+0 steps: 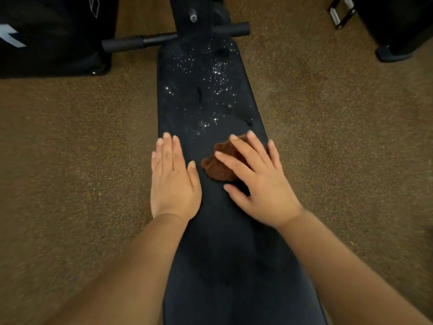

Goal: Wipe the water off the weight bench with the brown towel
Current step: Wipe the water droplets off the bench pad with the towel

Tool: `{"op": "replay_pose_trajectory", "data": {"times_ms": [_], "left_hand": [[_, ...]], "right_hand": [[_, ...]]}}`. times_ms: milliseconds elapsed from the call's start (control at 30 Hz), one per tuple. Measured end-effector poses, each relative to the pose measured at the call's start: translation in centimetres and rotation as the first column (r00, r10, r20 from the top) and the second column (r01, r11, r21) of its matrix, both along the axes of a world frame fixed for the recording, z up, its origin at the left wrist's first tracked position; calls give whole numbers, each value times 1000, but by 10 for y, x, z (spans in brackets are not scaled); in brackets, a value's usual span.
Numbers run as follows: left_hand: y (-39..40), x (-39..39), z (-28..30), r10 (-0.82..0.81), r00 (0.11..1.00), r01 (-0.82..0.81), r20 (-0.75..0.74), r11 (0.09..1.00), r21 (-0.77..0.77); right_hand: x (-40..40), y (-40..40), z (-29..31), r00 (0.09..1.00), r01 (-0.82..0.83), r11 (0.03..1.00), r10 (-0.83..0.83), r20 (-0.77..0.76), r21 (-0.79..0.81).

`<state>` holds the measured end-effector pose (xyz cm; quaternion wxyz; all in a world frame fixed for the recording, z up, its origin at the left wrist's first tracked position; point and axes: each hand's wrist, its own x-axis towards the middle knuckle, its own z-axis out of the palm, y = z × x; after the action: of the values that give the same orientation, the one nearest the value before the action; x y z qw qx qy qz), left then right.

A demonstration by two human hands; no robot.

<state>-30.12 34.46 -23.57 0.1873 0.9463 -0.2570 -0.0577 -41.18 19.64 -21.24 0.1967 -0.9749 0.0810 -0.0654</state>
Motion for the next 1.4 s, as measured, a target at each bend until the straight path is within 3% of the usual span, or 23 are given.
{"op": "replay_pose_trajectory", "data": {"times_ms": [100,233,333,467,533,600,700,767,900,1000,1133,1200,1267,1400], "left_hand": [[1,2,-3,-133,990,131,45,990,48],[1,4,-2,-136,990,135,35,990,44],[0,3,-3,-125,991,123,46,991,46],[0,2,-3,-125,991,124,40,992,40],[1,3,-3,-120,992,118,46,992,45],[0,3,-3,-118,992,116,43,992,48],[0,3,-2,-116,993,114,28,992,49],[0,3,-1,-112,993,111,24,993,41],[1,3,-3,-112,994,112,17,993,26],[0,4,-4,-114,993,114,21,993,24],[1,4,-2,-114,993,114,12,993,13],[1,4,-1,-114,993,114,7,993,11],[1,5,-2,-115,993,115,9,993,7],[2,5,-3,-113,994,113,7,994,9]], "right_hand": [[19,-15,-6,992,-111,994,111,-54,-10],[2,-39,-12,987,-153,988,154,54,-19],[0,-67,-14,992,37,999,-38,120,17],[59,-53,-23,891,405,904,-424,162,133],[66,-29,-23,915,348,930,-364,175,117],[43,-19,-19,967,177,979,-192,165,99],[6,-42,-12,986,58,997,-65,153,48],[7,-63,-11,977,159,987,-161,136,26],[75,-67,-16,866,462,879,-476,156,116],[104,-25,-18,925,324,939,-340,172,115],[46,-20,-15,992,10,996,-22,128,89],[25,-44,-11,993,-53,998,49,108,29],[31,-64,-13,993,26,1000,-24,113,-9],[81,-49,-21,915,358,931,-365,173,70]]}}
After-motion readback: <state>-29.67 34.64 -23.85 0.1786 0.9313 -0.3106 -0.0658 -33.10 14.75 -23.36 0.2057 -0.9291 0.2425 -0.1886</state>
